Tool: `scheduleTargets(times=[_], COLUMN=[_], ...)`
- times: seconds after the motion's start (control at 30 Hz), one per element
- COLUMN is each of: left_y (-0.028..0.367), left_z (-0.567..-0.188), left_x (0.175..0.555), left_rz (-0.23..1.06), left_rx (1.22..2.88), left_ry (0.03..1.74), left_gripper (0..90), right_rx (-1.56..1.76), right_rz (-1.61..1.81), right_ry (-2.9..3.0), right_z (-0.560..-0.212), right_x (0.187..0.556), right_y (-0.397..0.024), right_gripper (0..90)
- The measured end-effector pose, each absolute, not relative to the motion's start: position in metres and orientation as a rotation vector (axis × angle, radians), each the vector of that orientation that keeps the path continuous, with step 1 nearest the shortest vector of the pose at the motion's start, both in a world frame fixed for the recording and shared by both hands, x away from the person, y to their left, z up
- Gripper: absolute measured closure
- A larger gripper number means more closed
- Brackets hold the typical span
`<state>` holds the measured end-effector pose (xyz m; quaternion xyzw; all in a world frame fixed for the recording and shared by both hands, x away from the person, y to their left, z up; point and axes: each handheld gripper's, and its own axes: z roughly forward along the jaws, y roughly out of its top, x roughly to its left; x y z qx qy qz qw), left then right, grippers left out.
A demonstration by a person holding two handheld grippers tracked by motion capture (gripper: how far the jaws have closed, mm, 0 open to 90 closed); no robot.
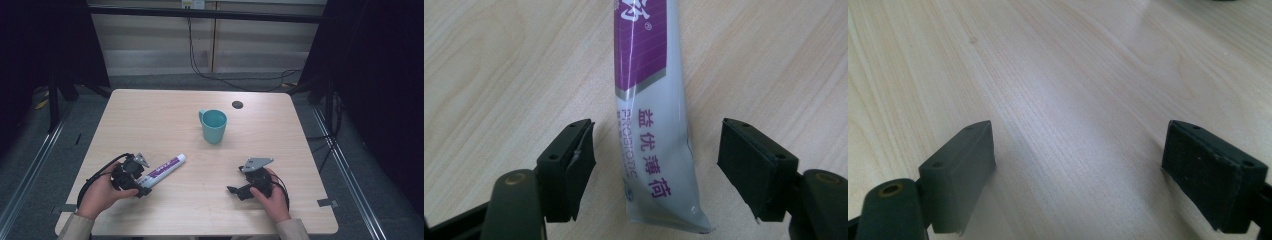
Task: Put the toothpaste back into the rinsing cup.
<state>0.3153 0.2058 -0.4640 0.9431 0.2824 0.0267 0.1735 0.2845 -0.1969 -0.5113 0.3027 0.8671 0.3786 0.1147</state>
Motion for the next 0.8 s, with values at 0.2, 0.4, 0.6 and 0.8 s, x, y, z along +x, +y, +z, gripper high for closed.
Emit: scheduleTargets(times=[0.2, 0.4, 0.6, 0.8], left_y=[0.202, 0.195, 0.188, 0.183], left_z=[-0.465, -0.466, -0.466, -0.467], left_x=[0.319, 0.323, 0.330, 0.333], left_rz=[0.067, 0.063, 0.069, 0.053], left_rx=[2.703, 2.730, 2.764, 2.814], left_ry=[0.798, 0.798, 0.804, 0.775], left_gripper=[31.5, 33.2, 38.8, 45.8], right_rx=[0.887, 0.888, 0.888, 0.887], right_rz=[1.110, 1.110, 1.109, 1.110], right_ry=[2.542, 2.542, 2.542, 2.542], right_z=[-0.511, -0.511, -0.511, -0.511], right_x=[0.284, 0.284, 0.284, 0.284], right_y=[-0.197, -0.197, -0.197, -0.197], right_gripper=[12.7, 12.7, 12.7, 12.7])
